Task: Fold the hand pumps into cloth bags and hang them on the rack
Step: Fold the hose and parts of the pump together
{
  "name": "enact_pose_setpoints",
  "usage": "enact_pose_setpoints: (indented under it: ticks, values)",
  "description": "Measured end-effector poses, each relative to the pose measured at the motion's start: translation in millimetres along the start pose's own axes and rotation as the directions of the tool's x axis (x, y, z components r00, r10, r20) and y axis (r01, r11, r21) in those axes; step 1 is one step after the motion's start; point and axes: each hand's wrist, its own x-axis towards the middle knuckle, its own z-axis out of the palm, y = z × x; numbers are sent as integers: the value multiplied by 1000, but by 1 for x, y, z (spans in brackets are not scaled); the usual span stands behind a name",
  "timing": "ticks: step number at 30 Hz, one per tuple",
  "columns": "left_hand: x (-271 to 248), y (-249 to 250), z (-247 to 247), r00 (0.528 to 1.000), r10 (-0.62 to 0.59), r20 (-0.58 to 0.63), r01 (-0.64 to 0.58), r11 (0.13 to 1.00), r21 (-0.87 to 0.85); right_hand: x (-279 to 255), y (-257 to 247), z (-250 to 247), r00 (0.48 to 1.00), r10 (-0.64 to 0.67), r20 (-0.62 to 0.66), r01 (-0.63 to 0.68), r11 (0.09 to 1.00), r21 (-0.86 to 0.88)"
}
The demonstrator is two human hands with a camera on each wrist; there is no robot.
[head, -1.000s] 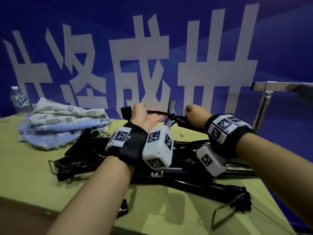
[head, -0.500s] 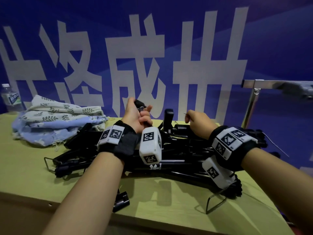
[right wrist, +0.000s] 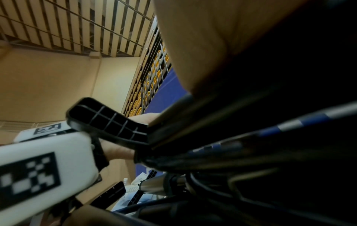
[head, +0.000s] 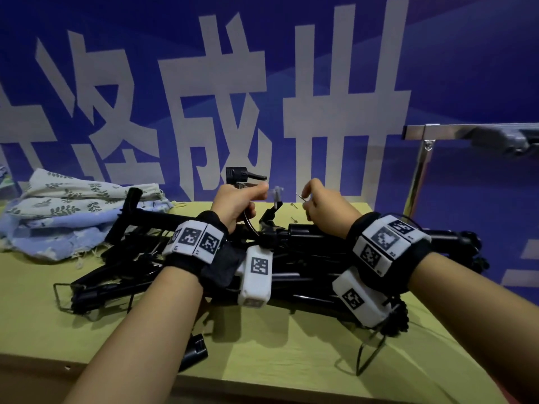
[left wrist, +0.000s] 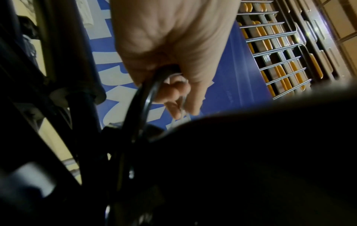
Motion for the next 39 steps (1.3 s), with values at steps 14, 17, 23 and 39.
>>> enact_pose_setpoints:
  ticks: [14, 17, 23, 39]
  values:
    - [-5, -17, 19, 989, 142, -51, -141, 990, 16, -3, -1, 34, 987, -19, -160, 48, 983, 179]
    - [-5, -21, 22, 980, 181, -78, -179, 983, 41, -5, -1, 35, 982, -27, -187, 69, 972, 223]
    - [-3, -21, 23, 970, 212, -118, -207, 977, 58, -3, 1, 37, 969, -70, -237, 126, 965, 228]
    - [-11, -17, 22, 973, 216, -87, -215, 976, 12, -6, -2, 38, 983, -92, -161, 108, 990, 89]
